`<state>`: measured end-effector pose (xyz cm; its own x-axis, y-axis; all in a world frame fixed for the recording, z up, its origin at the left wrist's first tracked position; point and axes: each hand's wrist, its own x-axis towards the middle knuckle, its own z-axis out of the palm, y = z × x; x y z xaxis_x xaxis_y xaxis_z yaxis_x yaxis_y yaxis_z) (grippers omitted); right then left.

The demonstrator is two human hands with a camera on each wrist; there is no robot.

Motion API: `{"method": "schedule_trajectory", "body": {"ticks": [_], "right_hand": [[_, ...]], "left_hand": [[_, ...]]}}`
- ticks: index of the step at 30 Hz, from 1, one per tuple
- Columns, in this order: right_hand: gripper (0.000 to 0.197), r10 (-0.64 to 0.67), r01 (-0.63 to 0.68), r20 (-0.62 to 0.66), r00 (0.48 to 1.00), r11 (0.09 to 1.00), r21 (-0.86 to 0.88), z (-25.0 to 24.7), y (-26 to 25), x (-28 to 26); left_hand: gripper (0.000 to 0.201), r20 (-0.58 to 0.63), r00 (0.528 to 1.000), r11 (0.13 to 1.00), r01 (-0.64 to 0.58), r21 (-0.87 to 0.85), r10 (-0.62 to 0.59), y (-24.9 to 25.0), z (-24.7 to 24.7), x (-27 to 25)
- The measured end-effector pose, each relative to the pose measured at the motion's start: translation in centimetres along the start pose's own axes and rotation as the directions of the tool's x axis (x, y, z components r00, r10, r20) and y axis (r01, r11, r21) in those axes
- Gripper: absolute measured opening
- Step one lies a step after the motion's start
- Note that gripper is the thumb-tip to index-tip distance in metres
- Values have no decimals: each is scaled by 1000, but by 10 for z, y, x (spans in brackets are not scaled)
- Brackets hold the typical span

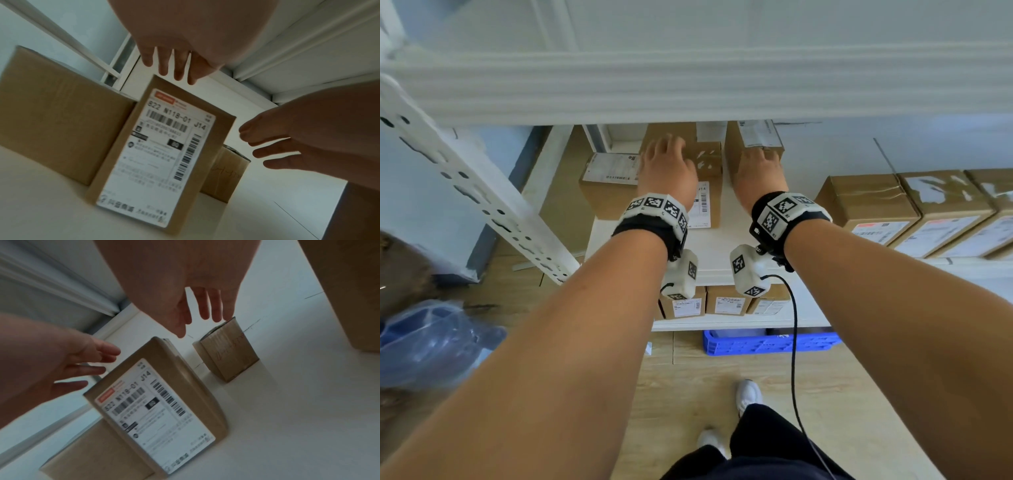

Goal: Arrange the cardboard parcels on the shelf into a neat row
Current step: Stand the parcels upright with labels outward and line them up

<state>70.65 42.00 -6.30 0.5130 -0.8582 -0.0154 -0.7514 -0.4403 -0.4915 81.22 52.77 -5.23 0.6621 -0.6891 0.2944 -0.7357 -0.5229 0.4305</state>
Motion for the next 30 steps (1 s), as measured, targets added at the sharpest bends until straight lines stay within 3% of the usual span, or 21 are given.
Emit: {"method": "schedule_trajectory", "body": {"ticks": [6, 9, 16, 24, 30], "right_hand": [[52, 28, -35, -89, 996, 997, -67, 14, 20, 33], [62, 34, -52, -140, 990, 990, -131, 21, 23, 49], [73, 44, -61, -103, 994, 984, -169, 33, 26, 83], [48, 1, -25, -171, 985, 990, -139, 33, 30, 81], [44, 15, -36, -143, 990, 988, -150, 20, 32, 53]], "left_hand": [[48, 71, 995, 989, -78, 127, 69, 22, 24, 23], [50, 109, 994, 986, -49, 159, 31, 19, 35, 30], [44, 1, 995, 963, -100, 249, 103, 13, 48, 30], [42, 17, 994, 969, -109, 223, 108, 11, 48, 30], [48, 84, 992, 967, -115, 229, 98, 13, 44, 30]]}}
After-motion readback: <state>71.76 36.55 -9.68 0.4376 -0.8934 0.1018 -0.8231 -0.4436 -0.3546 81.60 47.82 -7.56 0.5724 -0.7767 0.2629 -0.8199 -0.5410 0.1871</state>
